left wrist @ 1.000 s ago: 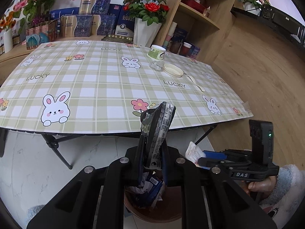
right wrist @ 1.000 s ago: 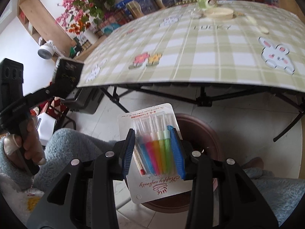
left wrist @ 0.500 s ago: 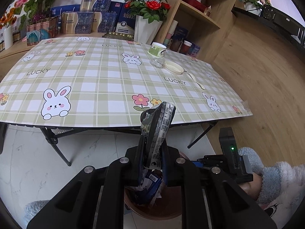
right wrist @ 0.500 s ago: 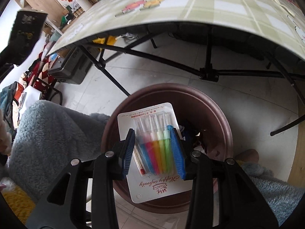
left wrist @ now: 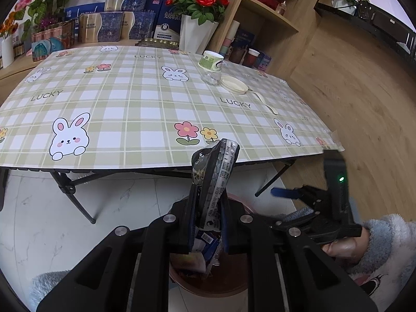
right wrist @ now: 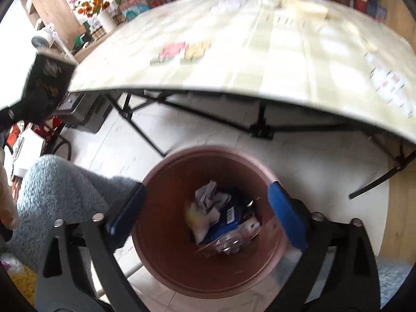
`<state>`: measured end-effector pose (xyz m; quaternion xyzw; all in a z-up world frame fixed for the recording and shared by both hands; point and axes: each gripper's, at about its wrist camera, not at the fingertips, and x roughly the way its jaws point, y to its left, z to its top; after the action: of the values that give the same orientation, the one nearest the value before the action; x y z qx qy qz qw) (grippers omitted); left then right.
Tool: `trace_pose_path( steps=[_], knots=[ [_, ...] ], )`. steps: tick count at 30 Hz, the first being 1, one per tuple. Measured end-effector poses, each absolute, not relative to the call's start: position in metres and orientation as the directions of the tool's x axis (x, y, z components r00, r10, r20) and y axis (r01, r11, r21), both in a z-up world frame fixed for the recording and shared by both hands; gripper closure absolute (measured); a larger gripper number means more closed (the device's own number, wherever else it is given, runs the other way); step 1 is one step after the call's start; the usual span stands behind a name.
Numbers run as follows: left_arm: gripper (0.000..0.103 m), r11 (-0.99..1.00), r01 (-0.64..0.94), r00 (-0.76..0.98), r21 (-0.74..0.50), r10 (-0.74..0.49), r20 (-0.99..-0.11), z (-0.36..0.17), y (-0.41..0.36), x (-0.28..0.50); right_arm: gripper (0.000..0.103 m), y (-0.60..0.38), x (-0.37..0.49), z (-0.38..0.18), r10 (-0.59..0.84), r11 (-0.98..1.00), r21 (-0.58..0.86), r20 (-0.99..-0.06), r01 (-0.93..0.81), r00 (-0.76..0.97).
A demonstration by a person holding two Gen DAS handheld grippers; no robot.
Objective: Collect trash
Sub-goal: 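Lower the black packet into the brown bin and open the left gripper, then raise both open grippers back toward the table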
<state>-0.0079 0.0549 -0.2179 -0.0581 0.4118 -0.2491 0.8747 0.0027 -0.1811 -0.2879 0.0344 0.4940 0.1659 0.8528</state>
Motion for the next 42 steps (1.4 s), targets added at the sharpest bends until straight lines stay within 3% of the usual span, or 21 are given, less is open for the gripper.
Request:
trace_pose_path(
  steps=[19, 33, 36, 38, 42],
  knots=[
    [0.088, 0.862, 0.427, 0.466, -0.275, -0.470, -0.749, -0.237, 0.033, -0.007, 0.006, -0.252, -0.013, -0.187, 0.190, 0.979, 0.177, -0.621, -0.100, 0.760],
    [0.085, 0.831, 0.514, 0.267, -0.211, -0.389, -0.882, -0.295, -0.014, -0.010, 0.006, -0.261, -0.019, -0.188, 0.221, 0.971, 0.210, -0.631, -0.110, 0.743],
    [0.071, 0.833, 0.516, 0.259, -0.201, -0.375, -0.890, -0.304, -0.020, -0.009, 0.006, -0.261, -0.019, -0.189, 0.203, 0.975, 0.198, -0.635, -0.097, 0.746],
    [0.042, 0.843, 0.507, 0.298, -0.181, -0.369, -0.881, -0.303, -0.021, -0.010, 0.006, -0.263, -0.019, -0.190, 0.198, 0.976, 0.199, -0.636, -0.089, 0.746],
    [0.026, 0.860, 0.464, 0.372, -0.212, -0.406, -0.834, -0.287, -0.014, -0.007, 0.006, -0.268, -0.019, -0.190, 0.177, 0.978, 0.199, -0.629, -0.063, 0.757]
  ],
)
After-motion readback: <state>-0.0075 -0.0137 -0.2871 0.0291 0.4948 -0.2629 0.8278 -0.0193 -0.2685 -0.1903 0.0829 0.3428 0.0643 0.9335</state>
